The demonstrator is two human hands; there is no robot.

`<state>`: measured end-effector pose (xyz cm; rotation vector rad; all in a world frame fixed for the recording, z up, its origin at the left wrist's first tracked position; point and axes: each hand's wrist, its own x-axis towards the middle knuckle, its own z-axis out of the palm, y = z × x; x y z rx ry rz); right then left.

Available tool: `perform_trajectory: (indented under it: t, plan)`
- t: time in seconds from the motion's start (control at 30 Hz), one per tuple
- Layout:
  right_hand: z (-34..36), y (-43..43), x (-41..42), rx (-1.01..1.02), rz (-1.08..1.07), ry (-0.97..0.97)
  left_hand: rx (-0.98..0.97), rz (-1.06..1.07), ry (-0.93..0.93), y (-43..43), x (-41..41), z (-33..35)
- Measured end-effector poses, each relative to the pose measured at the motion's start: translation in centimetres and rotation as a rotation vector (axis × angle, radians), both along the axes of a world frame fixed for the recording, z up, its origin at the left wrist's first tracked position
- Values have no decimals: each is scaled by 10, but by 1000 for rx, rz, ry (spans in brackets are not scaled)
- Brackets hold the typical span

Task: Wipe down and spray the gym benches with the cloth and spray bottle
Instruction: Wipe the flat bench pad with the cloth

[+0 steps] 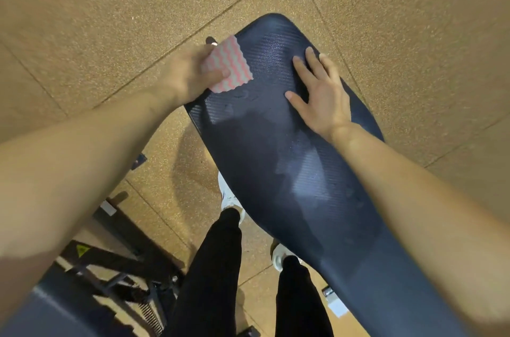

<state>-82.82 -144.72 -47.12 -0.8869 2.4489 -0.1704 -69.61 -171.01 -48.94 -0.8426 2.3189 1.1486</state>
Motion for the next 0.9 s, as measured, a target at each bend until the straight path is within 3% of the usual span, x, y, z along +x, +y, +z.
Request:
perform_trajectory:
  t: [0.17, 0.23, 0.33, 0.4, 0.5, 0.7, 0.9]
  plan:
    - [-6, 1, 0, 32, 91, 26, -214, 102, -102, 19, 35, 4]
    - [-6, 5, -3, 2, 104, 5, -254, 262, -139, 35, 51, 2]
    - [-6, 23, 0, -84, -26, -33, -141, 648, -173, 74, 57, 6]
    - [-3, 42, 5, -120, -215, -45, -131, 761, -211, 99, 59, 7]
    - [-5, 88, 6, -137, -396, -35, -143, 789, -239, 124, 66, 8]
    - [-8, 172, 0, -115, -380, -215, -131, 838, -295, 161, 92, 5]
    - [-3, 193, -1, -132, -320, -242, -93, 899, -326, 210, 109, 12]
